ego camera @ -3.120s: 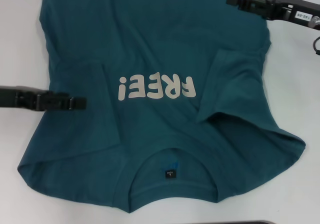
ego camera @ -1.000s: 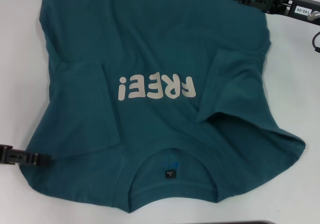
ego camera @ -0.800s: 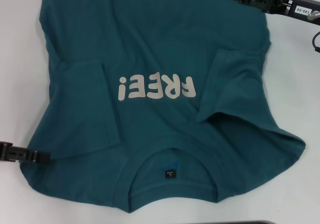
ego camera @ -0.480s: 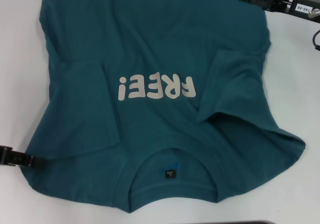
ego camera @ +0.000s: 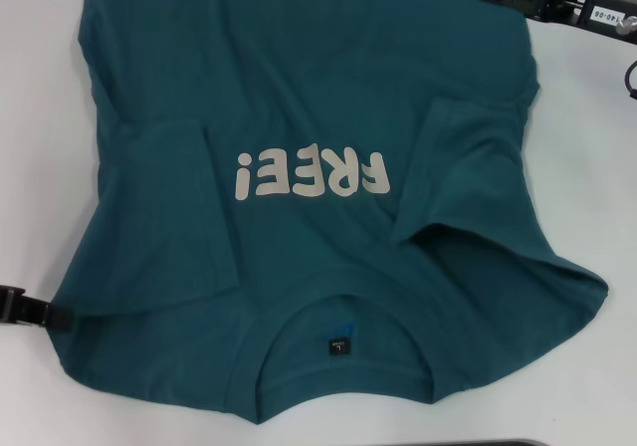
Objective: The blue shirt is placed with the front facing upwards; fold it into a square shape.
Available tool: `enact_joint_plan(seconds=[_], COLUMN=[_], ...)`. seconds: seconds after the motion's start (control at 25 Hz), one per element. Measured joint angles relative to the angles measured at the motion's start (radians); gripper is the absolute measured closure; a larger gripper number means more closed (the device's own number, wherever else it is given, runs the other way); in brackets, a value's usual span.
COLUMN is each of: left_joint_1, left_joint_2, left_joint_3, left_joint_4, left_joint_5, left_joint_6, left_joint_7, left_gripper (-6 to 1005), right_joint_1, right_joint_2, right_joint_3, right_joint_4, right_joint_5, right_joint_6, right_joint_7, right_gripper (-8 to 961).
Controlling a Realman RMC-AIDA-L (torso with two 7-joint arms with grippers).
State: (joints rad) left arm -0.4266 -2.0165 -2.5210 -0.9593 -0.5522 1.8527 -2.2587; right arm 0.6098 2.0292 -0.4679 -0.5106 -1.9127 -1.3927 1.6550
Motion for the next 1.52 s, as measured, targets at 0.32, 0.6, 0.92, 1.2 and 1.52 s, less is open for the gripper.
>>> enact_joint_plan(seconds=[0.32,0.6,0.92,1.2,1.52], left_joint_1=[0.0,0.003,0.0,-0.013,-0.025], left_joint_2=[0.009,0.012,-0.001,-0.011,-0.013], left_joint_3=[-0.001,0.003,-0.001,0.003,0.011], left_joint_4=[-0.001,-0.002,0.005,0.005,0.017], left_joint_5=[0.002,0.002,-0.003,0.0,0.001], left_joint_6=[0.002,0.009,-0.006,-0.021,-0.037], left_joint_7=[0.003,0.007,0.022,0.022,0.032], left_gripper=[996,996,995,995,995], right_joint_1=[-0.021,-0.09,-0.221,-0.319,-0.301], right_joint_2=[0.0,-0.039,-0.128,-0.171,-0.156], right_joint_3=[-0.006,-0.041,-0.038,-0.024,-0.034], right_joint_4=[0.0,-0.047,-0.094,-0.089,-0.044], right_joint_5=[-0.013,-0.142,-0.262,-0.316,-0.399], right_joint_6=[-0.02,-0.125,-0.259,-0.318,-0.33], right_joint_7=[0.018,0.22,0.479,0.586,0.581], right_gripper=[228,231,234,237,240])
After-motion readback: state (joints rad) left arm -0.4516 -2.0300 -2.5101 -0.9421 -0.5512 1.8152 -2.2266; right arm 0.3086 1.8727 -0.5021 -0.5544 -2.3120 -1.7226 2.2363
